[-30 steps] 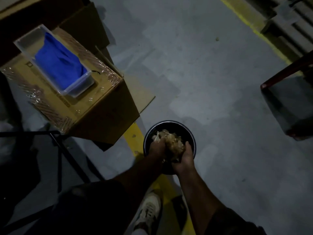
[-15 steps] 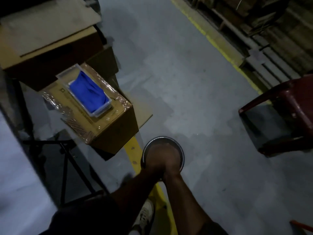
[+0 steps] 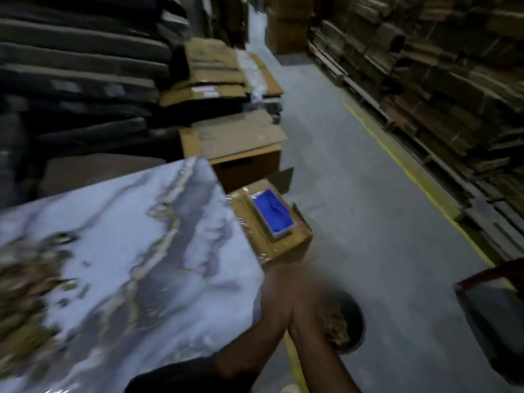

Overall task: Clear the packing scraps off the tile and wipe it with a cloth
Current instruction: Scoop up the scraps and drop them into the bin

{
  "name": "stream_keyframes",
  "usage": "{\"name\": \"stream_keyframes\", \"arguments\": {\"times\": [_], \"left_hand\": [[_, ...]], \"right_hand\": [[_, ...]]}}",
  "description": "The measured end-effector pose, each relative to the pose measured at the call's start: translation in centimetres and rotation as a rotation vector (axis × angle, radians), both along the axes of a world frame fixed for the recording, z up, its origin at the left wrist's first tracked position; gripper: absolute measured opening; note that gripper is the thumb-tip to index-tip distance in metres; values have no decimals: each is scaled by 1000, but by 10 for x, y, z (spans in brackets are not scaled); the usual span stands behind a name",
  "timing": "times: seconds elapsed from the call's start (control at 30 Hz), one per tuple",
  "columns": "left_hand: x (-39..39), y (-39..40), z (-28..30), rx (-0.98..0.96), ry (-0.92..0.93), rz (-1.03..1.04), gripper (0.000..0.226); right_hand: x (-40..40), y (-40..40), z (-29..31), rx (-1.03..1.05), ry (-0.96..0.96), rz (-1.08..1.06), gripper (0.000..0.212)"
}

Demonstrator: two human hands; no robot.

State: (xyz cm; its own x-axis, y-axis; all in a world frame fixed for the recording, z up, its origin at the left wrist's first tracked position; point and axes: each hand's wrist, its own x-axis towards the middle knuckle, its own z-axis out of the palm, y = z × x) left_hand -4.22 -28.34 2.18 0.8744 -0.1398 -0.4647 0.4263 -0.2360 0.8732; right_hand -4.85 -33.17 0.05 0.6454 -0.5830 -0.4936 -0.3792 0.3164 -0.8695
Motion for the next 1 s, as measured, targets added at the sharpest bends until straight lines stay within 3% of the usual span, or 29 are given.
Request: {"name": "stream_keyframes", "arguments": {"times": [0.1, 0.23, 0.5, 0.67, 0.87, 1.0], "left_hand": [[3, 87, 18, 12, -83, 134, 22], [0, 193, 36, 92, -214, 235, 21], [-9, 374, 40, 79, -277, 477, 10], [-21, 456, 29, 93, -234, 640, 14], [-30, 524, 11, 222, -83, 859, 9], [-33, 558, -8, 428, -41, 881, 35]], "right_hand": [[-2, 82, 29, 20, -38, 199, 21], [1, 186, 55, -22, -93, 280, 15], [3, 355, 59, -106, -105, 504, 17], [-4, 419, 53, -152, -95, 689, 16], [-1, 440, 20, -511, -11, 1008, 49], [1, 436, -14, -773, 59, 1193, 79]]}}
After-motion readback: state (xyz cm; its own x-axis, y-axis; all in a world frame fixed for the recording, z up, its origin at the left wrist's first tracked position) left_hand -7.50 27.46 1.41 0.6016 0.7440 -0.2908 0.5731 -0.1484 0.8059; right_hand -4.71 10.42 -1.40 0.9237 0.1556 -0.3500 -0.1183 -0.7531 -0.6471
